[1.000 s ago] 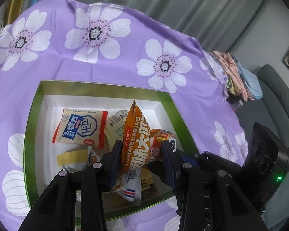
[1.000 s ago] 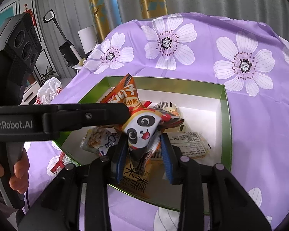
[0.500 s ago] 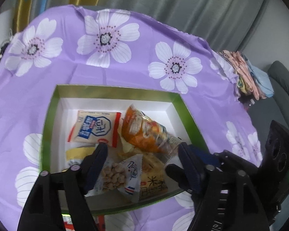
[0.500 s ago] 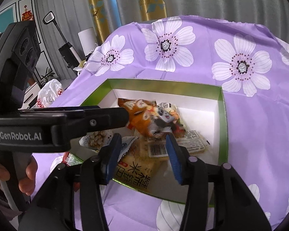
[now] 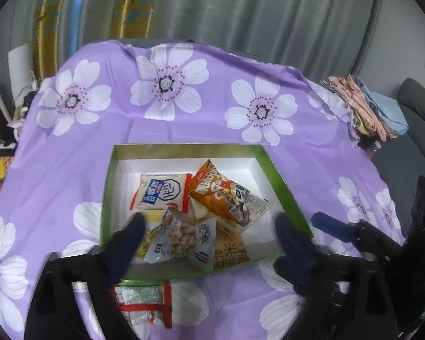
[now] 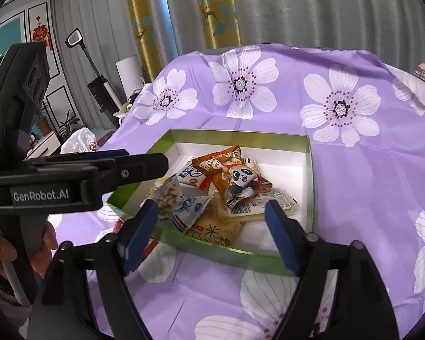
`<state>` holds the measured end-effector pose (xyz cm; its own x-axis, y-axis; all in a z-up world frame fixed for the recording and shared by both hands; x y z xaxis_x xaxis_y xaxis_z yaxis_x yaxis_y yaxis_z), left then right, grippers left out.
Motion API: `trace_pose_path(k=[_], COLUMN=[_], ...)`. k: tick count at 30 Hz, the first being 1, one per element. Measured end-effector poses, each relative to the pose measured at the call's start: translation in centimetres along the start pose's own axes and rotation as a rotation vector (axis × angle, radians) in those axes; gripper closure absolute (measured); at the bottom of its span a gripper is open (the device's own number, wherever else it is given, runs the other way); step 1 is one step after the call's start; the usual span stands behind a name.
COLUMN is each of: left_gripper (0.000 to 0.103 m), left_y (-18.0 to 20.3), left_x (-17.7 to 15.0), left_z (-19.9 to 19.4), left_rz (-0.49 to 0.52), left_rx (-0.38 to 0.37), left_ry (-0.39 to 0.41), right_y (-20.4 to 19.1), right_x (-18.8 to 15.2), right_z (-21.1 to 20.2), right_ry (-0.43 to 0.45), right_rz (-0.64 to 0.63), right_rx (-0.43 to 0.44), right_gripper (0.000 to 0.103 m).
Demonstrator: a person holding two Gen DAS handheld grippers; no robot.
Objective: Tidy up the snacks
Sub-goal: 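Move the right tool to the red-and-white bag beside the box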
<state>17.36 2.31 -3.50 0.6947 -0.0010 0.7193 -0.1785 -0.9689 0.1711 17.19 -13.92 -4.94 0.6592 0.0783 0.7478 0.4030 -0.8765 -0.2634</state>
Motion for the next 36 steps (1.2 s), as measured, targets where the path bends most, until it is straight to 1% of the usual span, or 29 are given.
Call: trace_pose_path(k=[2, 8, 10, 12, 15, 17, 21, 24, 26, 29, 31, 33, 34, 35, 36], left_gripper=[0.003, 0.003, 0.003, 0.003, 0.003, 0.003, 0.003, 0.003, 0.003, 0.003, 0.003, 0.013, 0.023, 0.030, 0.033], left_y=[0.2, 0.1, -0.4, -1.7, -4.5, -6.5, -9.3, -10.4, -10.6, -10.6, -10.6, -10.5, -10.6, -10.6, -10.7], left_x=[-0.3, -1.3, -1.8, -2.7, -4.1, -5.1, -7.0, -8.3, -9.2, -10.3, -10.8, -11.1, -11.1, -11.1, -11.1], left_z=[-1.1, -3.0, -3.3, -3.5, -3.4, -3.3, -2.6, -1.6, -0.7, 0.5, 1.2, 1.6, 1.8, 2.0, 2.2], left_rz=[0.002, 0.007, 0.000, -0.027, -0.089, -0.140, -0.198, -0.238, -0.253, -0.252, -0.252, -0.249, -0.244, -0.241, -0.241], left_rx=[0.005, 0.007, 0.009, 0.015, 0.040, 0.043, 0.064, 0.038, 0.001, -0.020, -0.031, -0.042, -0.046, -0.051, -0.053], left_ry=[0.022, 0.033, 0.028, 0.017, -0.016, -0.039, -0.082, -0.116, -0.137, -0.157, -0.170, -0.173, -0.175, -0.179, -0.183], right_y=[-0.4, -2.1, -2.8, -3.5, -4.5, -5.1, -6.1, -6.9, -7.4, -7.8, -8.0, -8.2, -8.3, -8.5, -8.8], right_x=[-0.2, -1.3, -1.8, -2.5, -3.8, -4.6, -5.9, -6.6, -7.1, -8.0, -8.7, -9.1, -9.2, -9.2, -9.0], right_z=[-0.7, -2.2, -2.3, -1.8, -0.7, 0.1, 2.1, 3.4, 4.3, 6.3, 7.9, 9.2, 9.7, 10.0, 10.3], right_ry=[0.002, -0.002, -0.017, -0.041, -0.086, -0.115, -0.171, -0.204, -0.226, -0.267, -0.301, -0.326, -0.332, -0.326, -0.319], right_rz=[-0.002, -0.034, -0.042, -0.053, -0.064, -0.075, -0.074, -0.077, -0.082, -0.079, -0.075, -0.076, -0.076, -0.080, -0.090], right_rx=[0.001, 0.008, 0.023, 0.029, 0.042, 0.052, 0.080, 0.107, 0.123, 0.149, 0.157, 0.158, 0.166, 0.171, 0.176], right_gripper=[0.019, 0.017, 0.015, 0.015, 0.015, 0.015, 0.015, 0.015, 0.015, 0.015, 0.017, 0.020, 0.022, 0.022, 0.023])
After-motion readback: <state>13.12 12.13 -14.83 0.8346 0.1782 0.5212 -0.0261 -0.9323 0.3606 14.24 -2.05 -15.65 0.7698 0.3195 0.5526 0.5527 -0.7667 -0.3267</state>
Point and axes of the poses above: each gripper's, at about its wrist camera, not at the fingertips, and z roughly the way its jaws point, y to its right, x to its top, the point moved 1 cm from there along z, roughly the way its jaws point, and after that the axes turned 4 degrees about z, right-handed, at the moved point
